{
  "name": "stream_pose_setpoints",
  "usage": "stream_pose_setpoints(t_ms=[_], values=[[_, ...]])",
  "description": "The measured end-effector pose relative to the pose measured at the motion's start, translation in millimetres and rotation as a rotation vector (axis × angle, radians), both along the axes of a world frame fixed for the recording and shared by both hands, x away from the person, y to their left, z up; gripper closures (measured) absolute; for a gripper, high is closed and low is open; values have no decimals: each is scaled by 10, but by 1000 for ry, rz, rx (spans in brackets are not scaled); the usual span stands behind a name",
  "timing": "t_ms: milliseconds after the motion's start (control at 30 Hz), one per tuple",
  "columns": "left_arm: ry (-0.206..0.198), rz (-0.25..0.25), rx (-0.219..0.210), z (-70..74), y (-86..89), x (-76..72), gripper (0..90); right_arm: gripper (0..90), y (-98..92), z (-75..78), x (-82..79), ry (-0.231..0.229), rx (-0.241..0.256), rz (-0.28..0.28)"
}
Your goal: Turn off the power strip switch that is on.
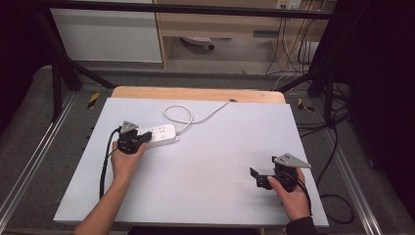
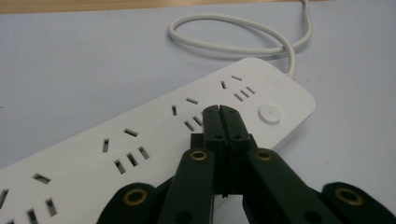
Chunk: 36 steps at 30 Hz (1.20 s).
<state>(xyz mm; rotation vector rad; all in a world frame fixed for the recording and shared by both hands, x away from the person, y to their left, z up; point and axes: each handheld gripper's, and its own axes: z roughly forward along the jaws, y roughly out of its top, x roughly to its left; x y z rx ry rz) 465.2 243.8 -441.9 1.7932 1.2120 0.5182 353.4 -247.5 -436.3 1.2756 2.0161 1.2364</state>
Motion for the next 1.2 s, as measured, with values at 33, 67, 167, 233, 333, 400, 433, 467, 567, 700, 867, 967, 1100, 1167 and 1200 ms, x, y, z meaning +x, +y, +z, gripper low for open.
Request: stream_pose_setpoints(t_ms=[33,67,167,233,333,400,433,467,567,700,867,967,1100,1167,1200], values=[[1,-4,0,-1,1,2,900,25,0,-1,1,0,0,0],[0,-6,0,-4,0,2,900,25,1,-2,2,0,-1,1],[-2,-11,10,-7,-4,3,900,25,3,-1,2,2,-2,3],[1,-13,5,-8,0,6,900,25,3,-2,2,3,-3,3],[2,-14,5,-7,2,7,900,25,2,-3,2,4,-3,3],[2,-20,3,-7,1,7,900,25,2,-3,1,5,-2,3],[2,-23,4,-6,-7,4,900,25,2,-2,1,4,-2,3],[-1,-26,13,-4,-17,2,900,25,2,-2,1,5,-2,3],[-13,-31,56,7,-48,-9,900,25,2,-3,2,6,-2,3],[-8,-26,48,10,-48,-1,900,25,2,-5,1,8,-4,4],[2,-28,57,22,-50,5,900,25,7,-9,4,7,-6,5],[8,-20,38,19,-49,9,900,25,8,-10,5,6,-10,6],[12,-21,38,22,-47,11,900,25,7,-9,3,9,-11,7],[17,-18,30,21,-40,13,900,25,7,-9,3,8,-12,7],[19,-15,27,21,-42,14,900,25,8,-9,3,8,-12,7]])
